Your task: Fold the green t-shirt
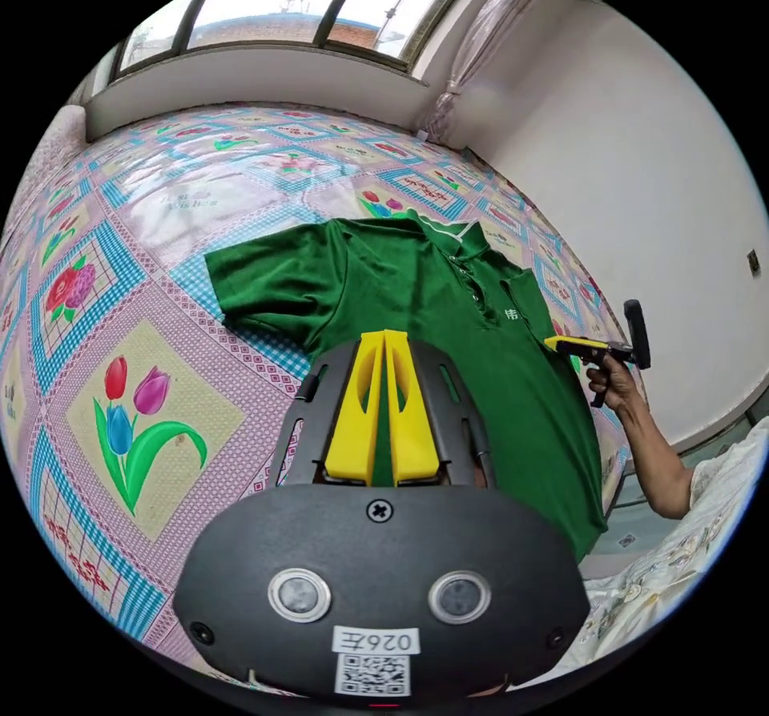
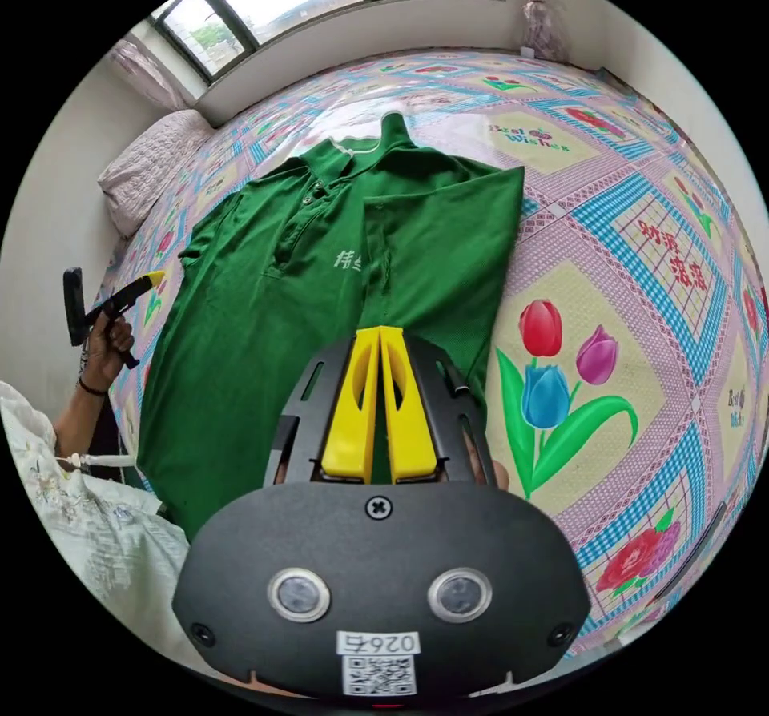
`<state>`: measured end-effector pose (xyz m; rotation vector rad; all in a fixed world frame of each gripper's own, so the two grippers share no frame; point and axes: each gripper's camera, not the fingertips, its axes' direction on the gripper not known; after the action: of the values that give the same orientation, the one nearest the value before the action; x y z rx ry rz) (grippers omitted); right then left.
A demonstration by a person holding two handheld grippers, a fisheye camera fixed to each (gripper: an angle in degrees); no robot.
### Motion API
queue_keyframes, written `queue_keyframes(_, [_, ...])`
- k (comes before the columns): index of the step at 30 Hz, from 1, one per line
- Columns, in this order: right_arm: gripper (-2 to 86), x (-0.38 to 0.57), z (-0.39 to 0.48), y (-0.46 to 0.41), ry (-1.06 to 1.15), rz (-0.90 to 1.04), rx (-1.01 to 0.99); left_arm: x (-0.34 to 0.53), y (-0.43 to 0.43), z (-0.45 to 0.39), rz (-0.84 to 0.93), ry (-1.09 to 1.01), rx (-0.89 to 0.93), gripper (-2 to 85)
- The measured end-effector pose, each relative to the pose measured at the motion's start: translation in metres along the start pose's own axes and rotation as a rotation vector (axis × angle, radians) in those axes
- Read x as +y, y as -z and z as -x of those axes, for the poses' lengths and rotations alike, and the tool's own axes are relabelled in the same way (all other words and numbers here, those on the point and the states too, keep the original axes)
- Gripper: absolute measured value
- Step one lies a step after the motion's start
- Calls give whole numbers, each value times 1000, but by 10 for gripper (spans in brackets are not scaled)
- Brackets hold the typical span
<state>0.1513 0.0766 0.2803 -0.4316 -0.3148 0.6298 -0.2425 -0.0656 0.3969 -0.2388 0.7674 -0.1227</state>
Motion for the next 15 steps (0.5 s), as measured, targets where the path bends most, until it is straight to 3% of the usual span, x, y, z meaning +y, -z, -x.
queue_keyframes(6, [-13,70,51,43,62,-137,126,14,14,73,-96,286,-49,8])
queue_keyframes(8, [-13,92,59,46,57,-165,155,19,9,93,-112,398,-18,50])
queue_keyframes(15, [-13,127,55,43,-27,-165,117,7,-15,96,-115,501,13,127])
